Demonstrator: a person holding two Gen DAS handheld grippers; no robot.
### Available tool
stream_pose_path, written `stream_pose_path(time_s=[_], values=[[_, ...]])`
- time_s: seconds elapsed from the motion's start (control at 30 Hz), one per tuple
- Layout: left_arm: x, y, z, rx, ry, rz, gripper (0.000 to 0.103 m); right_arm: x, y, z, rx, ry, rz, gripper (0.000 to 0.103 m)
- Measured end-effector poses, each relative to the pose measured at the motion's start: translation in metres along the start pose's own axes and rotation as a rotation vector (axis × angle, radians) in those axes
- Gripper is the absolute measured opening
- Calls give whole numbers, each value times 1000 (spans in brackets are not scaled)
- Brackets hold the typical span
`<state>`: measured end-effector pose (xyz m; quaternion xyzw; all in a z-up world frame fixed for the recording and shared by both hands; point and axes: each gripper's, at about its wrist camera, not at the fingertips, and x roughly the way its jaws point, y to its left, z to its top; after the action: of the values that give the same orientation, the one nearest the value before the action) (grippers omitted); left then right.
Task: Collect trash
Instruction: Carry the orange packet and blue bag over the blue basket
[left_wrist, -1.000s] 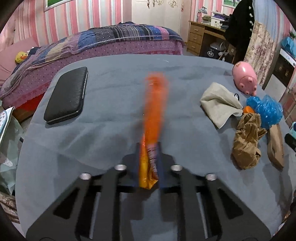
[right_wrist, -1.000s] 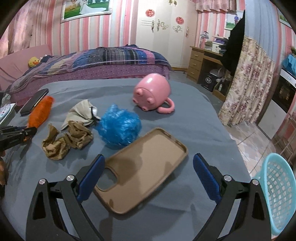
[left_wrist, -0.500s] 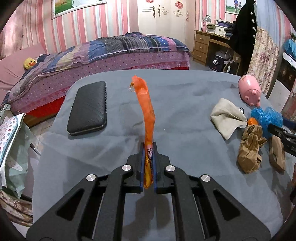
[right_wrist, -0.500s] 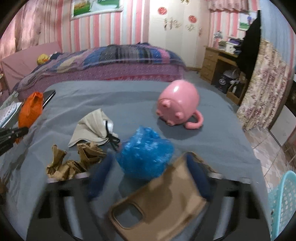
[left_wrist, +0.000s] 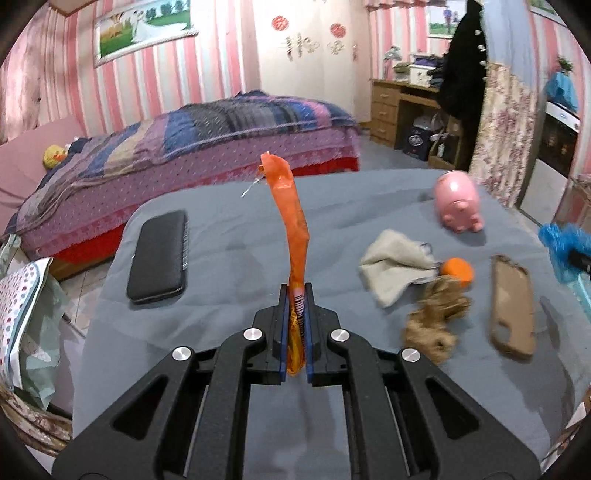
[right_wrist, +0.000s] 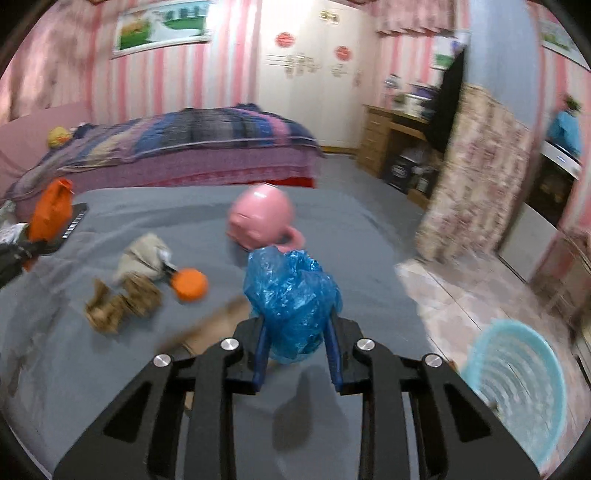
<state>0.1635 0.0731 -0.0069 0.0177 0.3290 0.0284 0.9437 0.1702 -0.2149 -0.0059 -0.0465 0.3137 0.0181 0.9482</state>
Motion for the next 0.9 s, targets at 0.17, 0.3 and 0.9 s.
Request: stream_pose_path(time_s=[0.17,0.3,0.9], values=[[-15,-38,6,40,-31,-43,5,-19,-56,-23,88,7,-89,27],[-22,-69,11,87,-39,-72,5,-25,-90,-39,138,4,-128,27],[-38,-202,20,220,-75,-208,5,-40,-173,-58,225,-12,-228,27]])
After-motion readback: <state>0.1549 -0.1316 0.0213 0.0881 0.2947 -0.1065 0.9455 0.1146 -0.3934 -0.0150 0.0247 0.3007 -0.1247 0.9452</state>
